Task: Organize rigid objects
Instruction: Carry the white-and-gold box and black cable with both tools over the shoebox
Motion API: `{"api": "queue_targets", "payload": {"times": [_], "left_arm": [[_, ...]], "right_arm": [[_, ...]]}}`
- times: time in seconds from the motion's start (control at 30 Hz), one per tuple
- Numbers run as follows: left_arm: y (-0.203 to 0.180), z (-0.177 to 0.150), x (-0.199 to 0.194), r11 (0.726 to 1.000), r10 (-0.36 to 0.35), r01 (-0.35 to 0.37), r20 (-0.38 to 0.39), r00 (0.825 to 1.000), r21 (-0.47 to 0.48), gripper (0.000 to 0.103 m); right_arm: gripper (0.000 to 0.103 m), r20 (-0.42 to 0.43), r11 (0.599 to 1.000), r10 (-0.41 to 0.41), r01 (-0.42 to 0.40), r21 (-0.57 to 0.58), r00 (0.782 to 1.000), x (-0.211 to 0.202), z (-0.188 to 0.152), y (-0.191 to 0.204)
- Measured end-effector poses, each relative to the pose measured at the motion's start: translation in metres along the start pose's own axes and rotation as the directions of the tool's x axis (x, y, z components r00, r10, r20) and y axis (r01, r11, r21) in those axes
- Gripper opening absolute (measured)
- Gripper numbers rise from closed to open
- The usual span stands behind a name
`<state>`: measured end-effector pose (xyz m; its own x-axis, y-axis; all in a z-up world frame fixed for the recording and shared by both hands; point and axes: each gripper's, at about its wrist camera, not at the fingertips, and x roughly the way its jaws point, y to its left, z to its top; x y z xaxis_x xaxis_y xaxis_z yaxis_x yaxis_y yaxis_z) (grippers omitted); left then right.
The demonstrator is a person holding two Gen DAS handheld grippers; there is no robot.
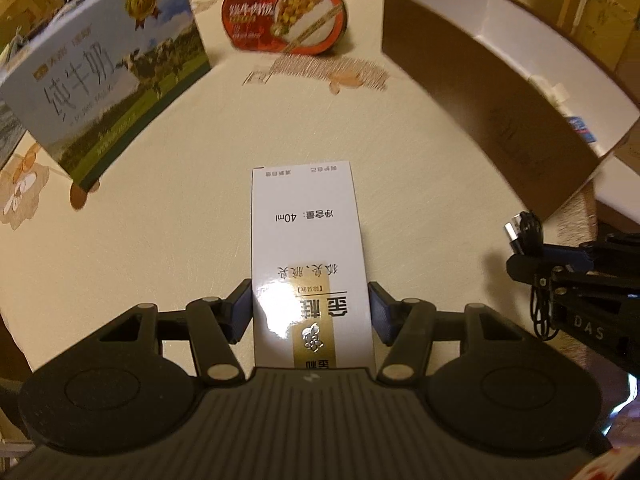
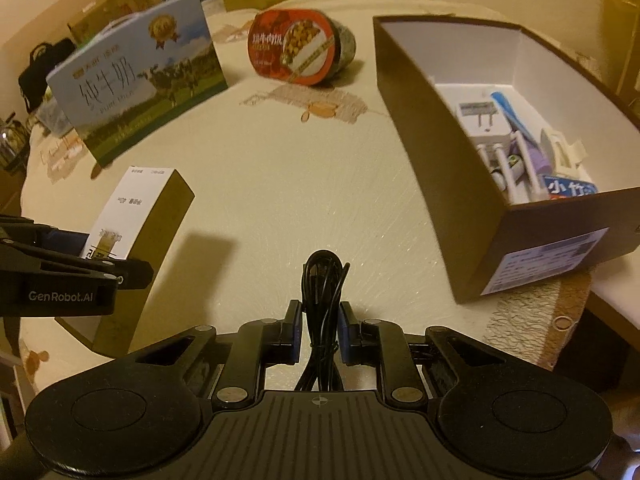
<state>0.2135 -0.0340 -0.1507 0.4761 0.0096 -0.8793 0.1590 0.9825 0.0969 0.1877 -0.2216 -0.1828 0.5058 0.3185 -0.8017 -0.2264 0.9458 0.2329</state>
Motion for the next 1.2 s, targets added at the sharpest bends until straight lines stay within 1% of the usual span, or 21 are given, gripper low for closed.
{"api": "queue_targets", "payload": {"times": [0.33, 0.37, 0.4, 0.43, 0.47, 0.6, 0.8, 0.97, 1.13, 1.2], "left_arm": [[-0.028, 0.021, -0.041, 0.998, -0.049, 0.046, 0.081, 0.996, 0.035, 0.056], [-0.032, 0.024, -0.044, 0.998, -0.054, 0.051, 0.089, 0.995, 0.042, 0.056], [-0.035, 0.026, -0.047, 0.997, -0.059, 0.055, 0.095, 0.994, 0.047, 0.056], [-0.040, 0.030, -0.049, 0.997, -0.067, 0.062, 0.102, 0.992, 0.056, 0.056], [-0.045, 0.033, -0.051, 0.996, -0.073, 0.066, 0.107, 0.992, 0.062, 0.056], [-0.067, 0.051, -0.055, 0.991, -0.109, 0.097, 0.131, 0.985, 0.088, 0.056], [-0.109, 0.083, -0.055, 0.980, -0.161, 0.138, 0.171, 0.972, 0.141, 0.056], [-0.141, 0.111, -0.047, 0.972, -0.203, 0.176, 0.182, 0.962, 0.155, 0.056], [-0.168, 0.141, -0.038, 0.967, -0.224, 0.193, 0.197, 0.955, 0.165, 0.056], [-0.177, 0.152, -0.033, 0.966, -0.225, 0.191, 0.202, 0.953, 0.177, 0.056]], "right_arm": [[0.014, 0.074, 0.999, -0.011, 0.008, 0.043, 0.997, -0.044, 0.011, -0.013], [0.014, 0.097, 0.998, -0.016, 0.010, 0.054, 0.995, -0.053, 0.016, -0.018], [0.014, 0.097, 0.998, -0.016, 0.010, 0.054, 0.995, -0.053, 0.016, -0.018], [0.014, 0.118, 0.998, -0.020, 0.012, 0.068, 0.993, -0.062, 0.020, -0.024], [0.014, 0.118, 0.998, -0.020, 0.012, 0.068, 0.993, -0.062, 0.020, -0.024], [0.014, 0.165, 0.996, -0.033, 0.018, 0.092, 0.986, -0.078, 0.034, -0.041], [0.014, 0.220, 0.990, -0.066, 0.037, 0.133, 0.973, -0.094, 0.058, -0.076], [0.014, 0.261, 0.984, -0.096, 0.052, 0.171, 0.961, -0.101, 0.080, -0.109], [0.014, 0.284, 0.979, -0.127, 0.073, 0.192, 0.950, -0.099, 0.104, -0.147], [0.014, 0.284, 0.978, -0.133, 0.079, 0.193, 0.950, -0.098, 0.107, -0.152]]}}
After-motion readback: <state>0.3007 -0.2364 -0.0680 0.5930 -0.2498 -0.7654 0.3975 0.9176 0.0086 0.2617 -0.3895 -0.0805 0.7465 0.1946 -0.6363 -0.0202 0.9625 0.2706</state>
